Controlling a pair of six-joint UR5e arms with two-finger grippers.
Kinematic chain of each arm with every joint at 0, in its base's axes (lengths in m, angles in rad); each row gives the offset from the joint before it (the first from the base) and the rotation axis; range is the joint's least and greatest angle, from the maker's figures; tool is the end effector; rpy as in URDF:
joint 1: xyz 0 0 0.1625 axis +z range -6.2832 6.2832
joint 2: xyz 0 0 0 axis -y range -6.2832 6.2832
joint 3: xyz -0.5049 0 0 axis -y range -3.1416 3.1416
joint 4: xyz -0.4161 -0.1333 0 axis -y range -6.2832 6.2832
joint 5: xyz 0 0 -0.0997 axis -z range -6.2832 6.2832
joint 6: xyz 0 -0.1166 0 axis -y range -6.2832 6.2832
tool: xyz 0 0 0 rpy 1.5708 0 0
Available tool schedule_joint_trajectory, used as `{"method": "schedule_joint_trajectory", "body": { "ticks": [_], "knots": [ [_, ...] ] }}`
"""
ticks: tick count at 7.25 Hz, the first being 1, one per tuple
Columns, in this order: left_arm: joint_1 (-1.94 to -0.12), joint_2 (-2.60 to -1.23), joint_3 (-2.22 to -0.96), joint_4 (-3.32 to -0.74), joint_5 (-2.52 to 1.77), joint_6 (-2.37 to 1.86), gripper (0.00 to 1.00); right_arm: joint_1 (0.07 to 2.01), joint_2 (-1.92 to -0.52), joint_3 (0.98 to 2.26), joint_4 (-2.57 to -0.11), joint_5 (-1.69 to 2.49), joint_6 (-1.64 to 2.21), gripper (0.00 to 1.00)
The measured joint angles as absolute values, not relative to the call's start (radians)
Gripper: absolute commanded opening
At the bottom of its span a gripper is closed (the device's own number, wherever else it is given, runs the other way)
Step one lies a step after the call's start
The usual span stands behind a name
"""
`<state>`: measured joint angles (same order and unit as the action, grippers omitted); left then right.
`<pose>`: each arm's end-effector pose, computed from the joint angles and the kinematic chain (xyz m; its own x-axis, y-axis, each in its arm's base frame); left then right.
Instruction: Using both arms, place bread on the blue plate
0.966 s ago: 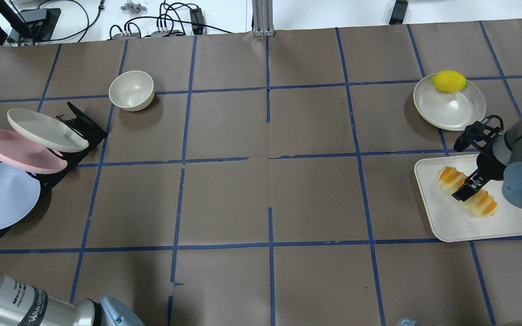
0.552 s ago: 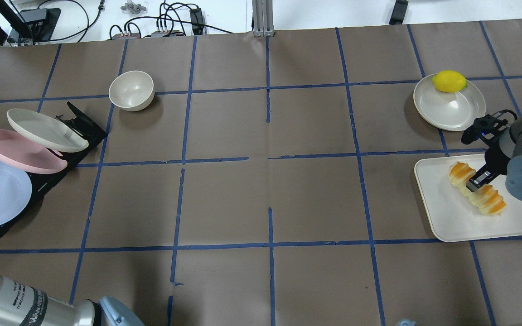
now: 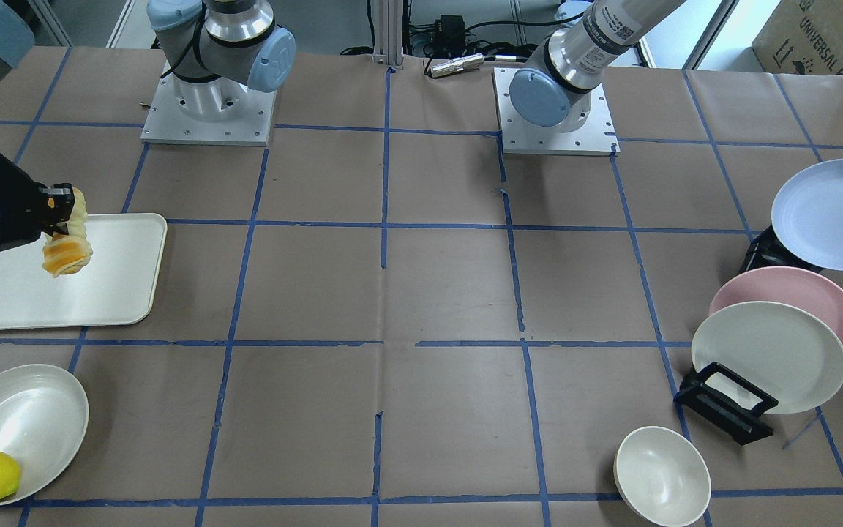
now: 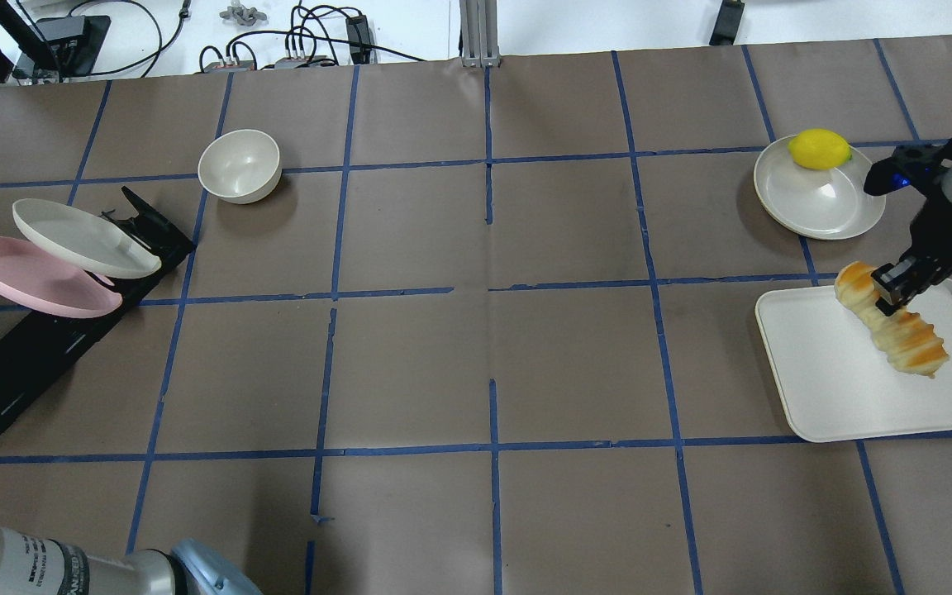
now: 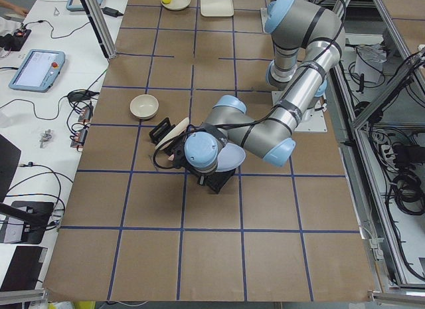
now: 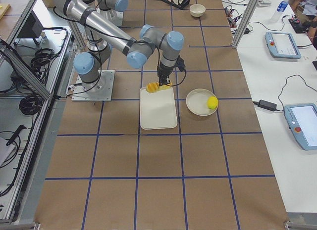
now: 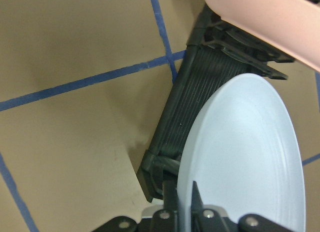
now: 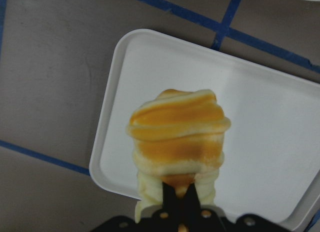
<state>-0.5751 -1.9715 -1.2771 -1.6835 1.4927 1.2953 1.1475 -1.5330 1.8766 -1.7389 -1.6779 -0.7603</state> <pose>0.4954 -0.4908 0.4478 -0.9317 0.2807 0.2304 0.2853 0.9583 -0.0140 -0.0906 -0.4953 0.3953 -0.9412 -0.3350 -0.0440 -0.3369 0.9203 0.1991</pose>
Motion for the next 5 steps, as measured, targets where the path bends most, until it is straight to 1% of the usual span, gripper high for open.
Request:
{"method": "schedule_joint_trajectory", "body": {
  "ticks": [3,5],
  "knots": [
    [-0.622,-1.839,-1.278,-1.735,1.483,1.286,0.11,1.311,-1.646,1.725,-1.422,-1.672,-0.494,0.02],
    [-0.736,-1.776,-1.296,-1.752,1.438,1.239,0.11,1.367,-1.677,1.685,-1.358,-1.640,-0.417,0.02]
  ]
}}
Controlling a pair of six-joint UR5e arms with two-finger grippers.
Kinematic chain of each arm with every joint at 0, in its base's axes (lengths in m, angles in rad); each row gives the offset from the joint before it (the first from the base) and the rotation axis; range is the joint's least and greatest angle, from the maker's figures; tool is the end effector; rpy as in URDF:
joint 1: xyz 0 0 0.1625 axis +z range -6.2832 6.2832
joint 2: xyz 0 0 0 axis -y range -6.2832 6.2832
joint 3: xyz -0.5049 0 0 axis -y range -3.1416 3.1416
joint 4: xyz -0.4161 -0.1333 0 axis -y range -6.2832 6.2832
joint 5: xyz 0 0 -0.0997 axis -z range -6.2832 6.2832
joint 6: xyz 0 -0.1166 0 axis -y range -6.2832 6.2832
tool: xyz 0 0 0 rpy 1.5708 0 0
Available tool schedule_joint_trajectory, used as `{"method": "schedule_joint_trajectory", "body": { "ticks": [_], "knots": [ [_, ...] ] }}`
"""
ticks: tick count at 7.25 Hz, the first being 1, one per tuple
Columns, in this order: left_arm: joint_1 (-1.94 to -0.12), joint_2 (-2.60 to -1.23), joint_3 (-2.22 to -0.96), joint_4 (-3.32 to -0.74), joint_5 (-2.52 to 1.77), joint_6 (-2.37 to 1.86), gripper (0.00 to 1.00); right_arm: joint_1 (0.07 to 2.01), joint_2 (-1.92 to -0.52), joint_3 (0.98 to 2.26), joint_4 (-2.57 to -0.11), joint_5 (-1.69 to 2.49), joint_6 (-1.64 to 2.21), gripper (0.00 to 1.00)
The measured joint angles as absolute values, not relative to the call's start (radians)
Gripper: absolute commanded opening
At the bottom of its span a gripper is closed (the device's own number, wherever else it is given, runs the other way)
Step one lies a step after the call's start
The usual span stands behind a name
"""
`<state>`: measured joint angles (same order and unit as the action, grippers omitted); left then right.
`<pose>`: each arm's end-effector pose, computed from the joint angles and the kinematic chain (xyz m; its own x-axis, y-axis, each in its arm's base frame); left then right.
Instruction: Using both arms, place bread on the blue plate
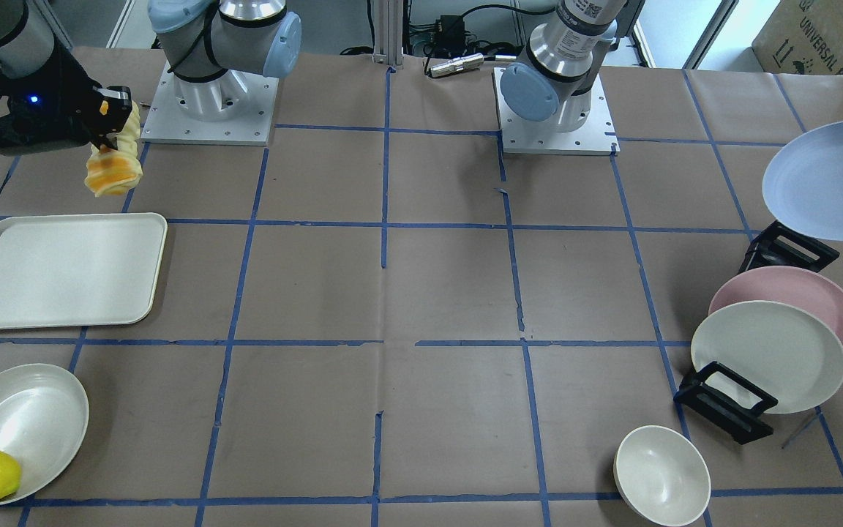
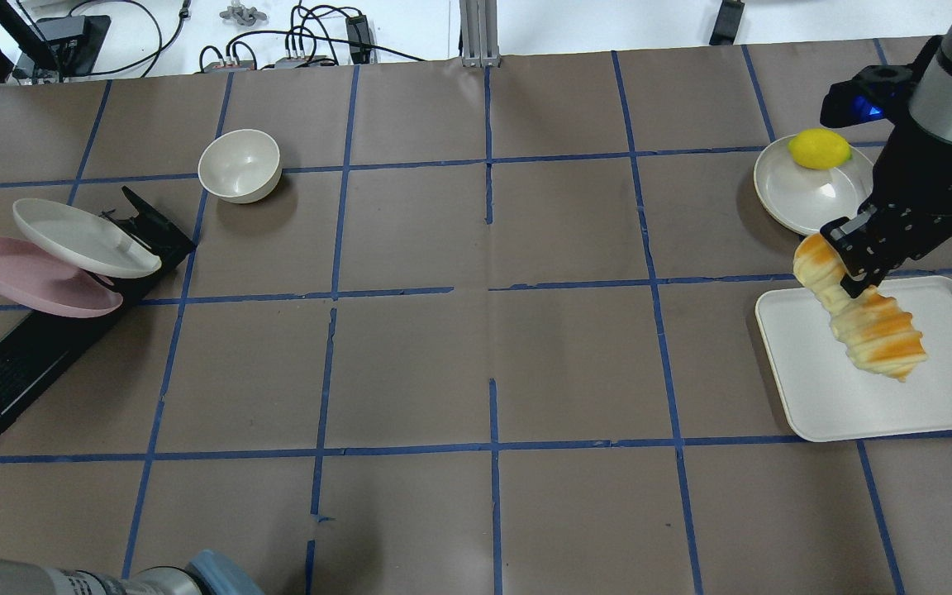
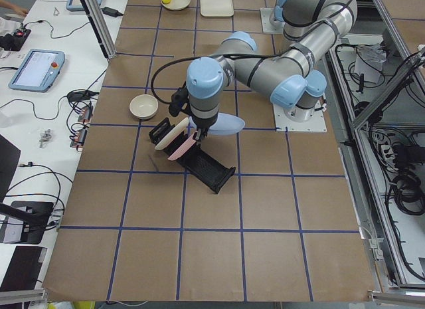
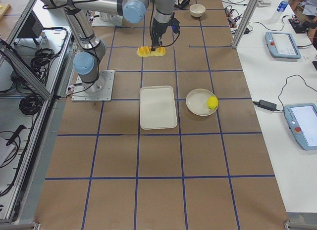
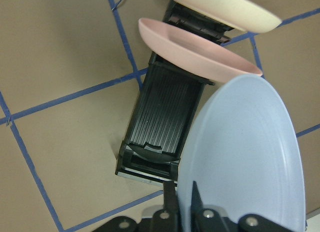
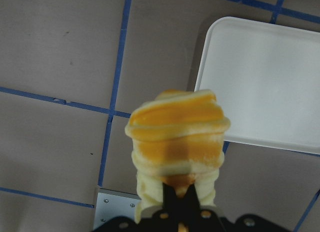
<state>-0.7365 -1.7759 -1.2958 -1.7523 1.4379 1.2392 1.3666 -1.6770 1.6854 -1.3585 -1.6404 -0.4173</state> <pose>0.3476 -0.5160 0.5599 -0.9093 0.3889 0.1482 0.3795 0.9210 -0.0883 0.0345 -0.4507 0.5257 -0.9760 -0.2159 -0.0267 -0.2163 0.9494 0.2276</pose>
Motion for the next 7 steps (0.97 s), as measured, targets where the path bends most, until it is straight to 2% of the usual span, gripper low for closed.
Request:
{"method": "schedule_joint_trajectory", "body": {
  "ticks": [5,7],
  "knots": [
    [-1.178,-1.773,-1.322,-1.732,1.390,0.892,0.11,1.385,-1.682,1.670,-1.348,-1.601,-0.352,0.03],
    [-1.385,-1.786,-1.418,-1.592,1.394,0.704,0.12,1.385,-1.683,1.674,-1.348,-1.609,-0.354,0.03]
  ]
}}
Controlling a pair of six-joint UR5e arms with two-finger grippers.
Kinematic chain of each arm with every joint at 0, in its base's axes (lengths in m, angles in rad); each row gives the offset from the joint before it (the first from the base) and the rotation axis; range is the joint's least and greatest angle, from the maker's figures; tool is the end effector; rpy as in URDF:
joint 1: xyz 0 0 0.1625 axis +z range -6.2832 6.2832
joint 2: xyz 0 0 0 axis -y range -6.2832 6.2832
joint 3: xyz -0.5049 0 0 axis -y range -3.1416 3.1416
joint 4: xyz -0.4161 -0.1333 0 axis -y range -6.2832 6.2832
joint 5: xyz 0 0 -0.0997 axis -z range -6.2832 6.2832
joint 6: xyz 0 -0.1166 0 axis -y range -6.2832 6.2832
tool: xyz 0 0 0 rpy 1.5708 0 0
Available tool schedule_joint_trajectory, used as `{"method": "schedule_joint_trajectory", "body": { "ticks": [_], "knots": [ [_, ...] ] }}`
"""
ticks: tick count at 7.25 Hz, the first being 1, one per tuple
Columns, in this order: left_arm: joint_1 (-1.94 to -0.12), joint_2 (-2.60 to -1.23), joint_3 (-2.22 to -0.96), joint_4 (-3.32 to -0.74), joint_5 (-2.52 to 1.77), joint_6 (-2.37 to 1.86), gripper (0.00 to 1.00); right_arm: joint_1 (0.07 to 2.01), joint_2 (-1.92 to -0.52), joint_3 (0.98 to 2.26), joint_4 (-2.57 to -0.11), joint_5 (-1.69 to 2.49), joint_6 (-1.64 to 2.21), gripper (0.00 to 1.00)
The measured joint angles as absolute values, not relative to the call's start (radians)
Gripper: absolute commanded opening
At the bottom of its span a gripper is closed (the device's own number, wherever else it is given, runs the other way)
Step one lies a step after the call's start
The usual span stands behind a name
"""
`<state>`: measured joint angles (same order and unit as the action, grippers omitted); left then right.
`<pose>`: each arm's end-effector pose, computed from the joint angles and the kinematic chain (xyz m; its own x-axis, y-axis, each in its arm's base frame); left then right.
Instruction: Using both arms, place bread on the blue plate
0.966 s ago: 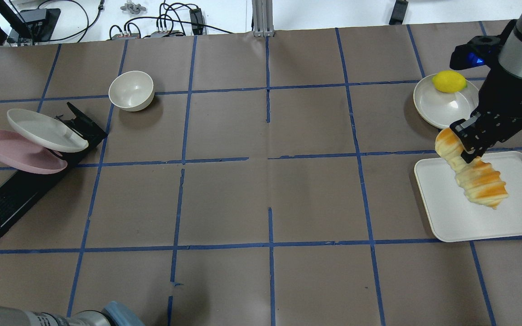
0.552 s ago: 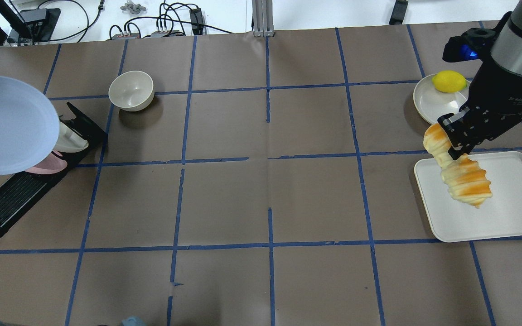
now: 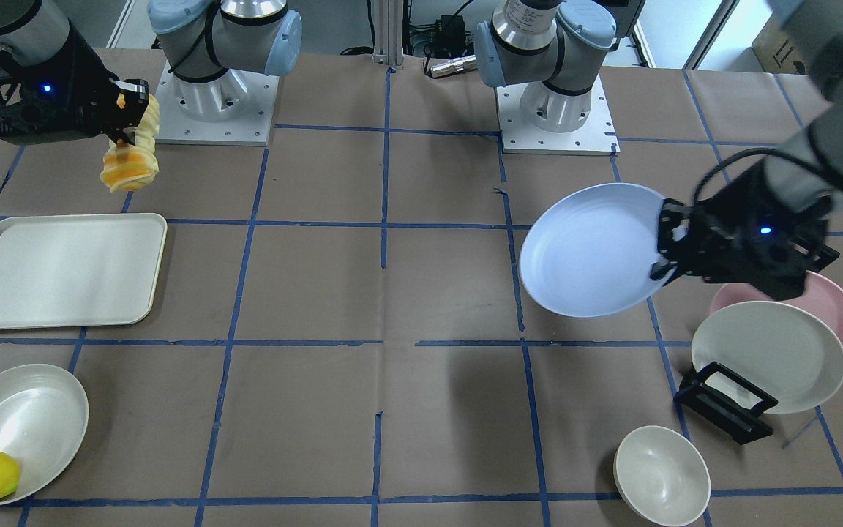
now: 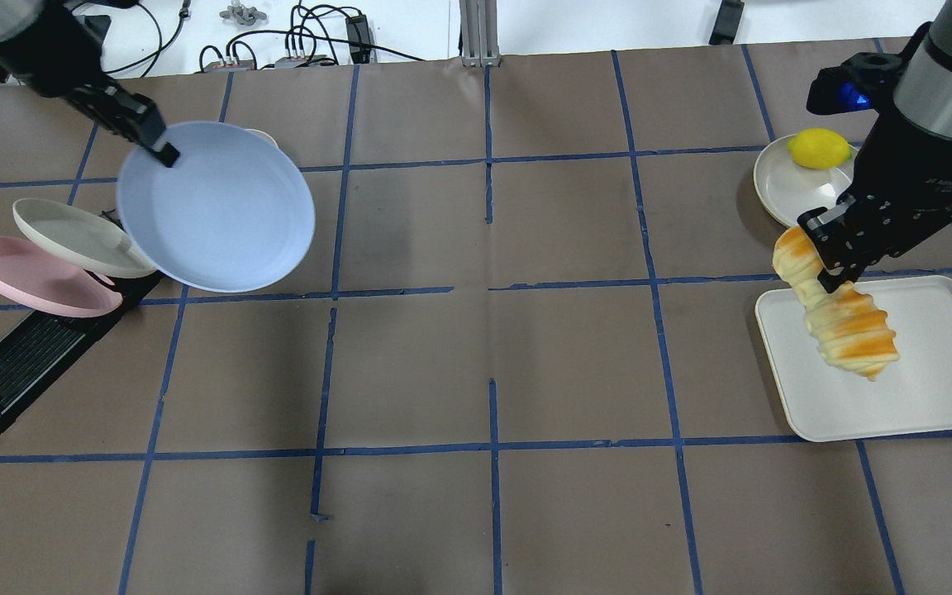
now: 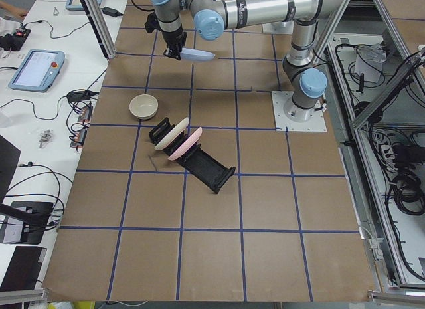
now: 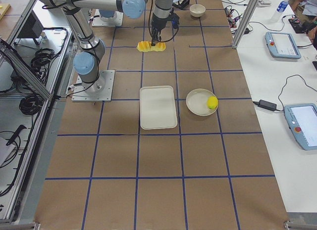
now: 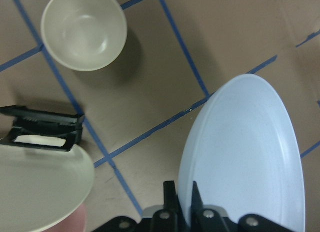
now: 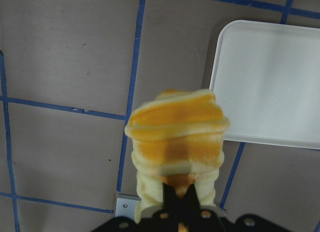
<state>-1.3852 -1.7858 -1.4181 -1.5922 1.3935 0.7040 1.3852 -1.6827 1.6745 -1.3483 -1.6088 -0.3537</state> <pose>-0.0381 -0.6306 0.5072 -0.8544 0.4844 0.1881 0.4843 0.8735 -0.0500 0.0469 -0.4487 0.5326 -0.9852 -0.1671 -0.0388 -0.1715 0.9620 0.2124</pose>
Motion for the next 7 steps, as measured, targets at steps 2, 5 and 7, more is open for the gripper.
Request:
{"method": "schedule_joint_trajectory", "body": {
  "ticks": [2,5,7],
  "knots": [
    [-1.532,-1.801,-1.550,-1.418,1.395,0.544,0.12,1.385,-1.685,1.678,-1.349,-1.618,-0.360,0.03],
    [-1.667,-1.849,-1.639,-1.262,1.393,0.396,0.13,1.385,-1.687,1.678,-1.350,-1.640,-0.368,0.03],
    [-1.713,-1.903,-1.669,-1.149,1.390,0.369,0.14,1.385,-1.688,1.680,-1.350,-1.641,-0.371,0.03]
  ]
}}
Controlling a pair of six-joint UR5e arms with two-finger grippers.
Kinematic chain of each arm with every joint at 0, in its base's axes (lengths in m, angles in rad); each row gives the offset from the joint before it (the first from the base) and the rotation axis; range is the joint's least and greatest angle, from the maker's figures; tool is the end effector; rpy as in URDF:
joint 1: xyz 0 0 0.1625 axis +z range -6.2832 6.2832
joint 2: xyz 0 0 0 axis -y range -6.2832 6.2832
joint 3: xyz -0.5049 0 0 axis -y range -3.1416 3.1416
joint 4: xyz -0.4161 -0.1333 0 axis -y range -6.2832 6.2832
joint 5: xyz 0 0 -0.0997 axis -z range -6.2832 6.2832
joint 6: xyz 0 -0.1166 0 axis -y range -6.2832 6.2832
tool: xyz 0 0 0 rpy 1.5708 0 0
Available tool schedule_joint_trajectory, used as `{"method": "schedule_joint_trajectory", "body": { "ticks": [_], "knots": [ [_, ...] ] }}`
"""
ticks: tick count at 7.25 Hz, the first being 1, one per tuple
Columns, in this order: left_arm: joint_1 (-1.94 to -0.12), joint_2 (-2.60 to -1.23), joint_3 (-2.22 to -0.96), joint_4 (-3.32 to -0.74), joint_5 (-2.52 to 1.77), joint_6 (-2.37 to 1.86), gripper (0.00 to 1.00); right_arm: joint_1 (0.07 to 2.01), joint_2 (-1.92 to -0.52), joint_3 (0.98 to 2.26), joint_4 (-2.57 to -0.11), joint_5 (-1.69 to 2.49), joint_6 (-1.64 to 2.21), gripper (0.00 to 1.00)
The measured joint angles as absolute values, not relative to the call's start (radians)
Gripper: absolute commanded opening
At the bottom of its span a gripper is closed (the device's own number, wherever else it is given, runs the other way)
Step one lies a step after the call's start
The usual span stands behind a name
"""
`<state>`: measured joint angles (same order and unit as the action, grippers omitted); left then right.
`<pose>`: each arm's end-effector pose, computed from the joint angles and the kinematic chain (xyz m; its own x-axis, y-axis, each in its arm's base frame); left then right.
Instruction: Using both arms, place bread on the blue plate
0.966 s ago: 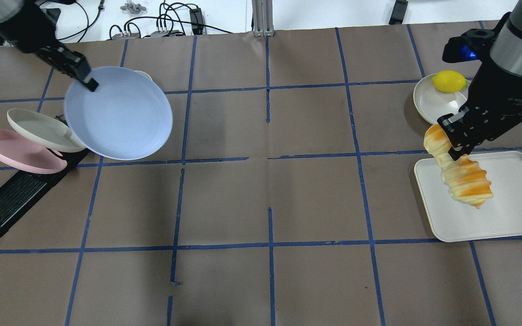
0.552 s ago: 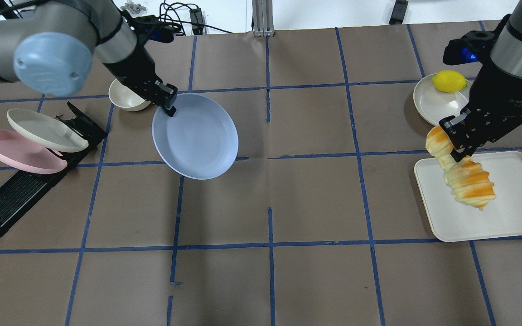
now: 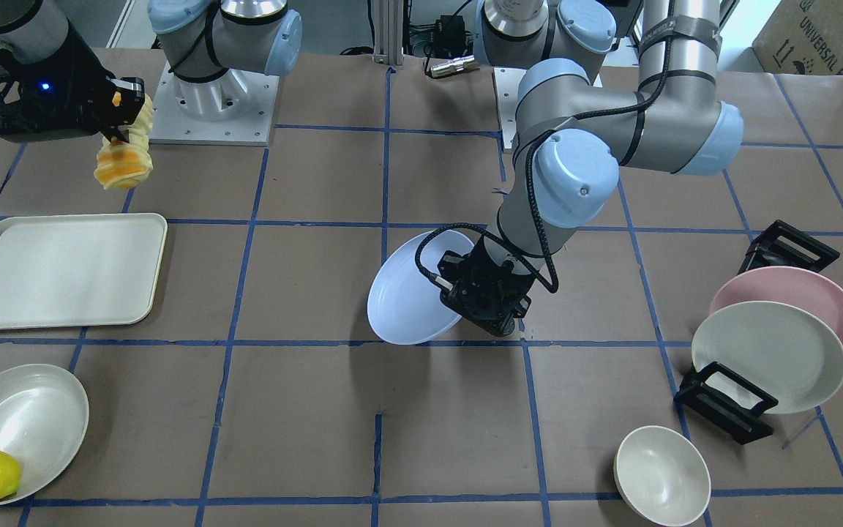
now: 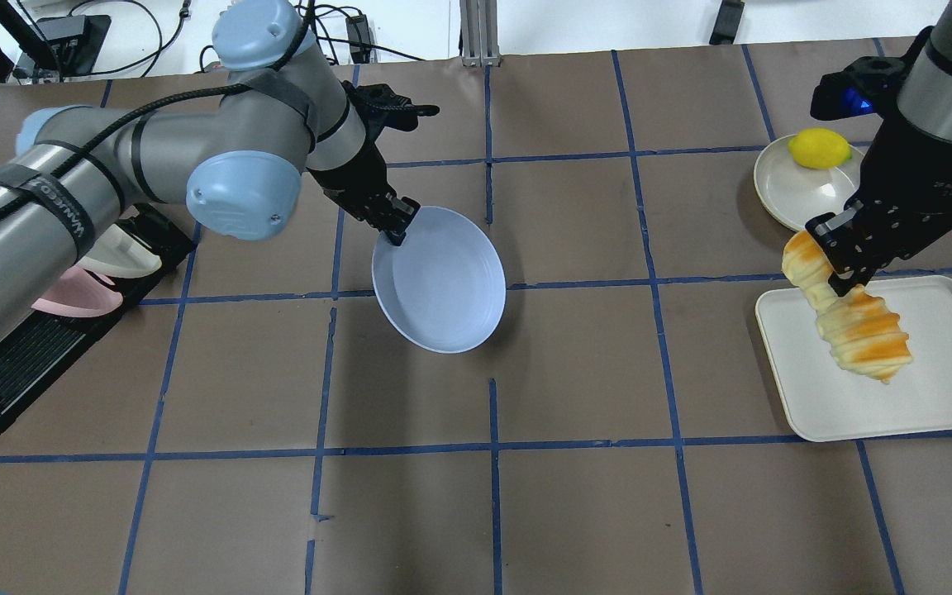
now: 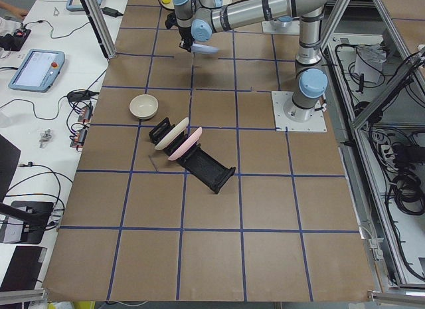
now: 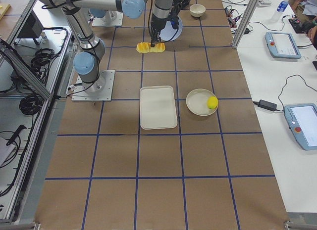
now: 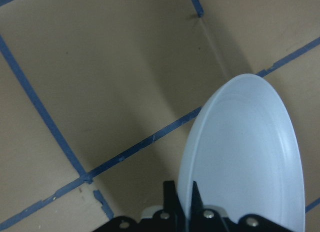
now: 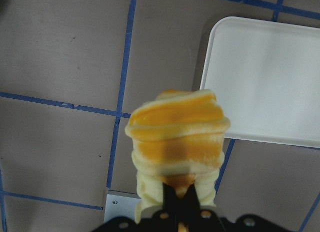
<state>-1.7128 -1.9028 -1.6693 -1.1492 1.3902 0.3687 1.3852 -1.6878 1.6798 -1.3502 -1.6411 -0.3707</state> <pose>-0.2435 -0.6131 0.3506 -0.8576 0.4852 0.1708 0.4831 0.8738 -0.0564 0.0436 -0.4458 0.5325 -0.9817 -0.1900 -0.0124 -0.1880 0.9569 0.2215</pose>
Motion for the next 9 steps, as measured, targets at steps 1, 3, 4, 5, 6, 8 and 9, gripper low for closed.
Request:
{"method": "schedule_joint_trajectory", "body": {
  "ticks": [1,3,4,5,6,8,9],
  "knots": [
    [-1.725,-1.932,-1.683,-1.107,1.379,0.345,0.14,1.385,-1.688,1.681,-1.351,-1.641,-0.374,0.03],
    [-1.762,-1.980,-1.693,-1.026,1.336,0.282,0.25,1.385,-1.688,1.683,-1.350,-1.641,-0.376,0.03],
    [-1.780,-2.001,-1.695,-0.989,1.327,0.250,0.62,1.385,-1.689,1.687,-1.350,-1.641,-0.377,0.03],
    [-1.789,-2.012,-1.698,-0.968,1.324,0.235,1.00,1.384,-1.691,1.698,-1.352,-1.641,-0.381,0.03],
    [-1.789,-2.010,-1.695,-0.958,1.329,0.230,1.00,1.384,-1.696,1.711,-1.355,-1.641,-0.388,0.03],
    [-1.770,-1.964,-1.681,-0.972,1.421,0.232,1.00,1.384,-1.702,1.721,-1.359,-1.641,-0.393,0.03],
    [-1.746,-1.916,-1.671,-1.011,1.499,0.234,1.00,1.384,-1.702,1.722,-1.360,-1.641,-0.394,0.03]
  ]
}}
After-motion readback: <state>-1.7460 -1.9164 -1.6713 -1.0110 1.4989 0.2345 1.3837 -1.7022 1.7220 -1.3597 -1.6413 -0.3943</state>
